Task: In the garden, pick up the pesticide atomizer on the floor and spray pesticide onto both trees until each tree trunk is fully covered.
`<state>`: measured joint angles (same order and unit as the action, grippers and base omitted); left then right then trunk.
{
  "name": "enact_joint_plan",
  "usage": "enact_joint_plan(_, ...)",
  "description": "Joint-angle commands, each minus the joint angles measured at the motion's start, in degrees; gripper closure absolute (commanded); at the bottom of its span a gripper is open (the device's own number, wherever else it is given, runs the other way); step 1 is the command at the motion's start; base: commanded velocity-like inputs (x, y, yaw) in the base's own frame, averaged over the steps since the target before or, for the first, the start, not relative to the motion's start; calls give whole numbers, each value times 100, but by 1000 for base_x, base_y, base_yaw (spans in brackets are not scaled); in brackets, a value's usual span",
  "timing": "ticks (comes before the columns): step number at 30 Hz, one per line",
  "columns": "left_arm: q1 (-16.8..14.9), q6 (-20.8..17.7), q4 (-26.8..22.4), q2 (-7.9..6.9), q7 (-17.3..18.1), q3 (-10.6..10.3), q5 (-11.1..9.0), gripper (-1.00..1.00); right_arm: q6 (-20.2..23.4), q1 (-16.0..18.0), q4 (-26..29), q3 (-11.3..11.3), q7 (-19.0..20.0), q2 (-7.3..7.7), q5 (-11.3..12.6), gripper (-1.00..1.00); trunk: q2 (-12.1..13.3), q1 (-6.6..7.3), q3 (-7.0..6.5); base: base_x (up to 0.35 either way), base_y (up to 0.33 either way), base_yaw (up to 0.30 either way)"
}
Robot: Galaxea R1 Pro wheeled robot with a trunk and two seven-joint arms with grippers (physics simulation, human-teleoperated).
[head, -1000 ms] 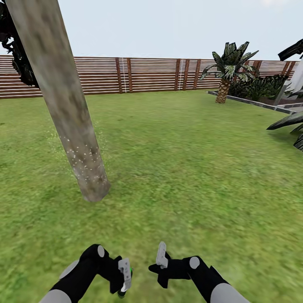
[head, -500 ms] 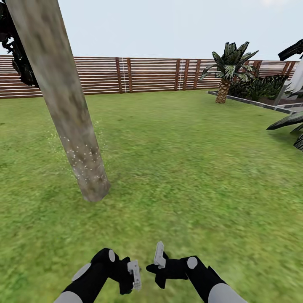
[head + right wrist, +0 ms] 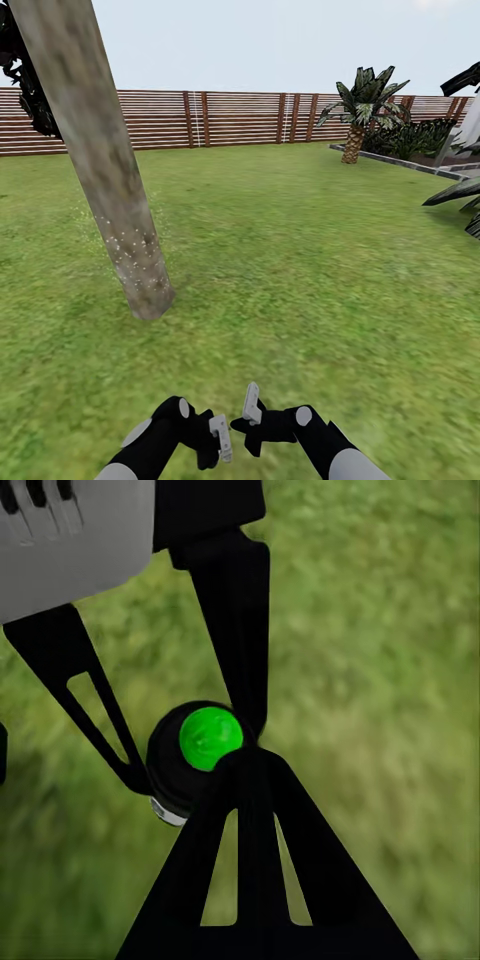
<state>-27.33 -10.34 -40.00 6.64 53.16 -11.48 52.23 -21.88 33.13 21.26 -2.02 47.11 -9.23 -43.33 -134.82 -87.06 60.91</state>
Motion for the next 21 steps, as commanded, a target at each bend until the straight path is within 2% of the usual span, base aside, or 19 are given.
enact_joint_plan(1,-1,4,1,-3,1,0,-31,100,0,0,0,0,0,0,0,100,0,0,0,0,0,0)
enact_joint_plan(15,-6,59,80,-14,22,54,-78,100,0,0,-8,0,-7,0,0,100,0,0,0,0,0,0)
enact_joint_plan(16,-8,59,80,-14,18,56,-99,100,0,0,-8,0,-8,0,0,100,0,0,0,0,0,0)
enact_joint_plan(19,-8,65,80,-14,11,50,-349,100,0,0,-8,0,-6,0,0,100,0,0,0,0,0,0)
enact_joint_plan(21,-9,68,80,-14,11,49,-414,100,0,0,-8,0,-7,0,0,100,0,0,0,0,0,0)
